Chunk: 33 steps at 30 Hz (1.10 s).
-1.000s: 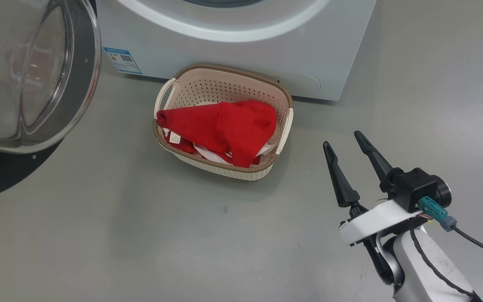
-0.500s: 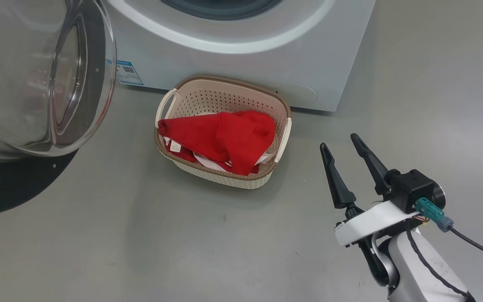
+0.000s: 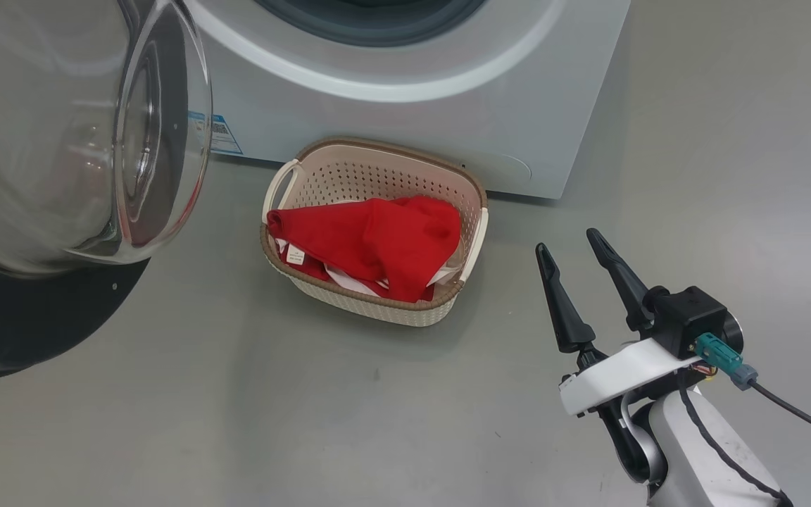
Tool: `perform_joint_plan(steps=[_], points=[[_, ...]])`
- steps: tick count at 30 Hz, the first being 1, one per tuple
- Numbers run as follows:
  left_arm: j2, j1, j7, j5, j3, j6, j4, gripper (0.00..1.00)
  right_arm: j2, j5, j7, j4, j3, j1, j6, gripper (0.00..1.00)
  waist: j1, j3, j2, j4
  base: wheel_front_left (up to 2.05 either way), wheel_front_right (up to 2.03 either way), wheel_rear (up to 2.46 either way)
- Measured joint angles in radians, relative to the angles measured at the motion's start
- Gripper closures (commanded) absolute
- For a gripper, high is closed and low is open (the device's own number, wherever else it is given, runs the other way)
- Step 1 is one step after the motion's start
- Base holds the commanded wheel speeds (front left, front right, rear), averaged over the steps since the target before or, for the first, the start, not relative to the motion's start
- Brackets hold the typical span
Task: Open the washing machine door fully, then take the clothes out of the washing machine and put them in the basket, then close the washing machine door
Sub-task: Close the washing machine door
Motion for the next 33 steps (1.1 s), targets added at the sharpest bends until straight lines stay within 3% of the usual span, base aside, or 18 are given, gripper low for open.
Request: perform_joint_plan(steps=[33], points=[[-0.254,0.224,0.208,-0.070,-0.078,-0.010,-0.297,1.00,0.021,0.009,-0.002,0.036,0.003,0.028,0.000,0.00,0.0000,-0.100,0.0000,0.000,0.00,0.00,0.00]])
